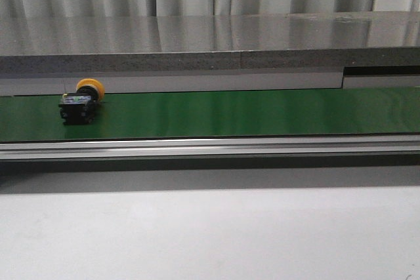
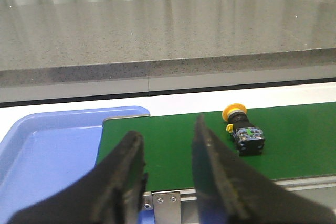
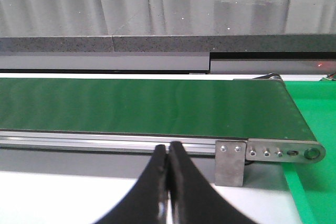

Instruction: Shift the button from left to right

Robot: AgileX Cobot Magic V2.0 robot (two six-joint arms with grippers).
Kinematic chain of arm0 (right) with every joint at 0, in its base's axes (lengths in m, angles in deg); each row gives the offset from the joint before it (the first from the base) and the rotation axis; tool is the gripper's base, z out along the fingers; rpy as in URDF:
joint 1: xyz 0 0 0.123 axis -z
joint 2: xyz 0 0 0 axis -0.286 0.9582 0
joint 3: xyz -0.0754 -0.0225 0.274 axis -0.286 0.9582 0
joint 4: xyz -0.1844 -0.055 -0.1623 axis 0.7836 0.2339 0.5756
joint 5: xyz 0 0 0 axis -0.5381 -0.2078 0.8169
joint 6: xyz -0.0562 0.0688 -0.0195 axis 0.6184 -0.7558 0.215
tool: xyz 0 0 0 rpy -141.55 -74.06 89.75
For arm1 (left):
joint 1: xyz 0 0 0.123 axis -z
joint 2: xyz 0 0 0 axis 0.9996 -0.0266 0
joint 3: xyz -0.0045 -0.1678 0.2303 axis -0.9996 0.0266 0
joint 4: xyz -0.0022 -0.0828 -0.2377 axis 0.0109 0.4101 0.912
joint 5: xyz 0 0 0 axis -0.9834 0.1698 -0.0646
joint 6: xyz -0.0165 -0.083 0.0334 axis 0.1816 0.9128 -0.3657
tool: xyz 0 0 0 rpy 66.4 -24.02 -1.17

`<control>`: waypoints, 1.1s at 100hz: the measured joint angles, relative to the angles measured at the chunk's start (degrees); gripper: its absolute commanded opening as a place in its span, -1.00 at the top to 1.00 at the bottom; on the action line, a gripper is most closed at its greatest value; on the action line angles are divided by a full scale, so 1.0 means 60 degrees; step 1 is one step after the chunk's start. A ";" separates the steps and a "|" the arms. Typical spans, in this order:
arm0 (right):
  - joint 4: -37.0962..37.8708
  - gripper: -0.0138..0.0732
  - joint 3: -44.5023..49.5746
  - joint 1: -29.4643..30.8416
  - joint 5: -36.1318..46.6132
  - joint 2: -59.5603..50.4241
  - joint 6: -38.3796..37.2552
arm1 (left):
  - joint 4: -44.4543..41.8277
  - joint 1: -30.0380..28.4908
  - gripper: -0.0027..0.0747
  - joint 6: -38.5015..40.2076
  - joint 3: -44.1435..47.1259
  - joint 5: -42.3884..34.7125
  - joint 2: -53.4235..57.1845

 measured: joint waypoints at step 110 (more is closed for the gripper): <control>-0.0019 0.84 -0.2062 0.0000 -0.1058 0.0469 0.0000 | 0.0000 0.0000 0.98 0.0000 0.0000 0.0000 0.0000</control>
